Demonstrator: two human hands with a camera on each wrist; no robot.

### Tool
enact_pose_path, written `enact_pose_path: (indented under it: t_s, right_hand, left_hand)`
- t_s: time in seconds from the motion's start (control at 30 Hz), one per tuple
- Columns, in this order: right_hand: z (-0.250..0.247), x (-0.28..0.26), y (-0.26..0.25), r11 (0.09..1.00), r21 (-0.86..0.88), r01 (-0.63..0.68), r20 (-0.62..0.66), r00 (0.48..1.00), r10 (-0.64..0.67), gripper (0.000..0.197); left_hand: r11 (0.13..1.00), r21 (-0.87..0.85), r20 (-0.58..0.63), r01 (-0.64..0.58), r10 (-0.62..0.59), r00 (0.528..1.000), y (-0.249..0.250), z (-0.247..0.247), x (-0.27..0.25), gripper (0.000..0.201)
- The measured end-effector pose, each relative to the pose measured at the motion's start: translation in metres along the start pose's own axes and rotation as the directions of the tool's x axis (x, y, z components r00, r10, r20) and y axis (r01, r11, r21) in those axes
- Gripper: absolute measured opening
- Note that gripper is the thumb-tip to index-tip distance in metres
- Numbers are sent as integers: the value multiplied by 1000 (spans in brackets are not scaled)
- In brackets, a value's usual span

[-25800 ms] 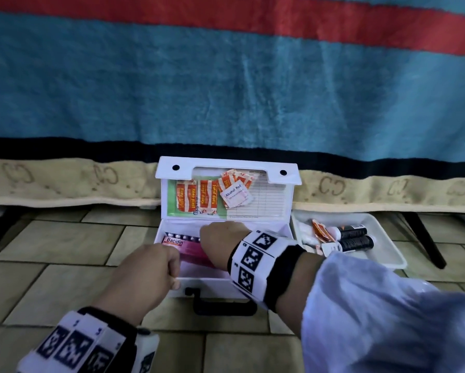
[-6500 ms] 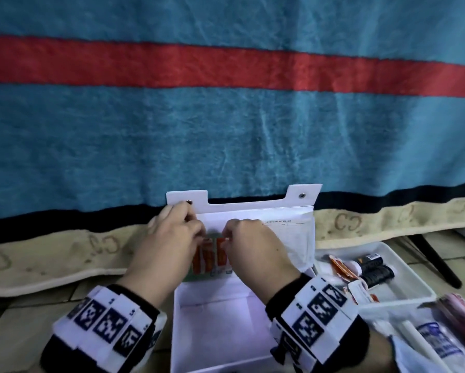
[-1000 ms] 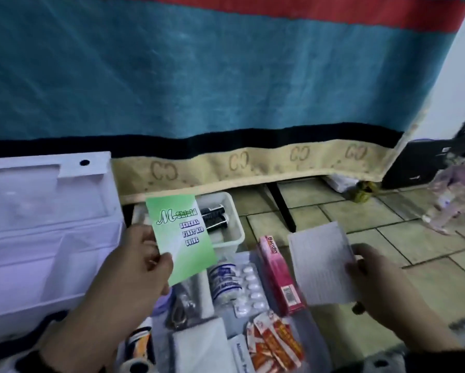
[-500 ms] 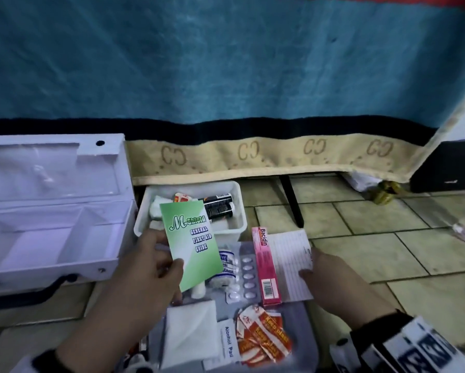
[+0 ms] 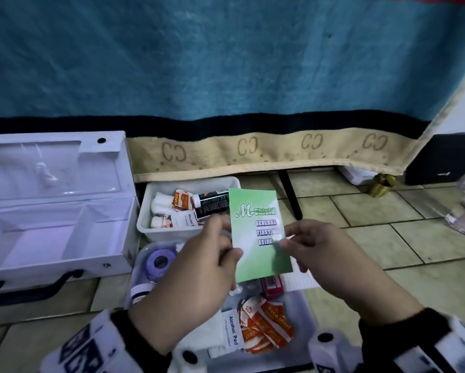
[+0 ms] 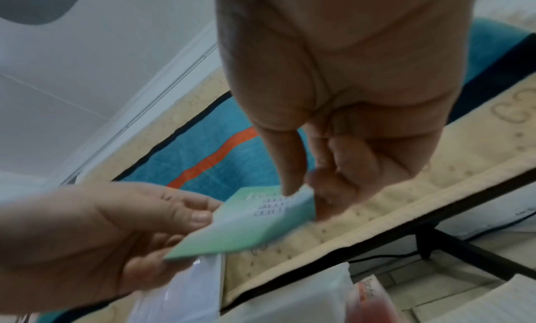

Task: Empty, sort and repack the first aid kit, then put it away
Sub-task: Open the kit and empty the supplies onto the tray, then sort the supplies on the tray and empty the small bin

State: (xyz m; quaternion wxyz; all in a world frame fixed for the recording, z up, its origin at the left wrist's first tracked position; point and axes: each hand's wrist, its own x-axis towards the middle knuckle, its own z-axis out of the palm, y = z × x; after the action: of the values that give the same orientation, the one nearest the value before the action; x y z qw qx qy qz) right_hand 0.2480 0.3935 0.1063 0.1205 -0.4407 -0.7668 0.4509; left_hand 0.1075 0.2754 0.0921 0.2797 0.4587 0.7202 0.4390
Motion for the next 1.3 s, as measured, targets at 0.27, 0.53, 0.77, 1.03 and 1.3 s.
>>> enact_pose_path:
  t_s: [0.27, 0.53, 0.77, 1.03, 1.3]
  right_hand:
    - [-30, 12, 24, 970, -226, -91, -462, 887, -25, 5]
    - [-10, 39, 54, 847, -466, -255, -281, 951, 132, 6]
    - [8, 52, 48, 737, -639, -221, -152, 975, 161, 29]
    - [3, 47, 25, 678, -711, -188, -142, 982, 123, 41]
    - [0, 45, -54, 669, -743, -4, -60, 996, -60, 38]
  left_hand:
    - [988, 155, -28, 27, -23, 999, -8, -39, -6, 20]
    - [750, 627, -135, 209, -160, 978, -54, -123, -10, 32]
    - [549, 771, -119, 321, -371, 921, -86, -156, -2, 52]
    - [628, 754, 95, 194, -395, 914, -110, -152, 11, 50]
    - [542, 832, 107, 117, -364, 925, -122, -146, 16, 55]
